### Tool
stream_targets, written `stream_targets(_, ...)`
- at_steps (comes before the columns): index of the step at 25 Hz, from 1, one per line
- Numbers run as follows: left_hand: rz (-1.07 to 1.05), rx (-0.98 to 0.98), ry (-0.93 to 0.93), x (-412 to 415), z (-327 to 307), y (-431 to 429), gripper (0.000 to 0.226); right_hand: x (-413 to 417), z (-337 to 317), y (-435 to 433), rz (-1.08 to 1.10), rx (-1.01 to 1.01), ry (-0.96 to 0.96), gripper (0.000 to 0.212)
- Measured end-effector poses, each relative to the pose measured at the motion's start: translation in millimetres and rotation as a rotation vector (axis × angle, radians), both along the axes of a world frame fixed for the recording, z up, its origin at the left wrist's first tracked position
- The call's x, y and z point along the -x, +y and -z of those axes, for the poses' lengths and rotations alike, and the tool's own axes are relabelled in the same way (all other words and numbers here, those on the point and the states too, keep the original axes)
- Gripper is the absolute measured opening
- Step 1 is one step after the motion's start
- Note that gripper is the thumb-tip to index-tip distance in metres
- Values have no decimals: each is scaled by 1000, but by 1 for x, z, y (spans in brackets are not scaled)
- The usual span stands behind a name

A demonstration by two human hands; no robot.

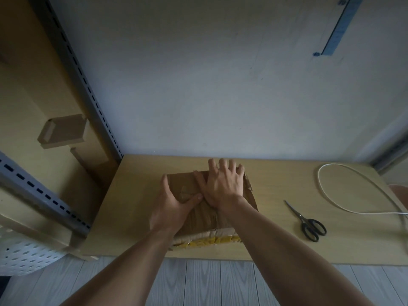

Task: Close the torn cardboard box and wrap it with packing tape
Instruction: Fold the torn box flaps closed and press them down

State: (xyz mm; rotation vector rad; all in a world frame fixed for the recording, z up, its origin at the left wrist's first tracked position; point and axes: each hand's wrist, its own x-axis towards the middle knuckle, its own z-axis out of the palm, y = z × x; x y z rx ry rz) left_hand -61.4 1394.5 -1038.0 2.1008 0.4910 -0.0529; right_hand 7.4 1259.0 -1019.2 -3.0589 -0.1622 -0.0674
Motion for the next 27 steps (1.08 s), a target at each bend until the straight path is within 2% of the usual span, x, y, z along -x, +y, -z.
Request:
stream_targets(3,3,57,-2,1,4,3,119,-13,-3,-15,-20,38,5,70)
stream_targets(7,29,86,-29,1,3,4,117,-28,-8,-67,98,11,74,70)
stream_targets(10,96,50,-2,2,-3,0,111,-28,-7,-73,43,11,49,63)
stream_targets(12,124,-113,-32,-5,-12,-5,101,-28,-11,-62,45,-88,-9,52)
stream_targets(14,89,-398,-188,-24,-22,-18,81,-27,-14,-49,70,-218,-39,49)
stream_targets(16,109,-578,-268,-50,-30,-36,65,-19,-12,-38,63,-211,10,50)
stream_targets(19,251,-667,-156,-73,-13,-62,43,-10,5,-36,32,-98,81,36)
stream_targets(22,285,-689,-117,-84,12,-63,25,-15,11,-40,46,-131,44,38)
stream_targets(24,320,-671,-151,-89,10,-51,26,-14,7,-40,46,-153,33,37)
stream_targets(27,332,-638,-237,-90,7,-13,54,-10,1,-41,50,-184,11,35)
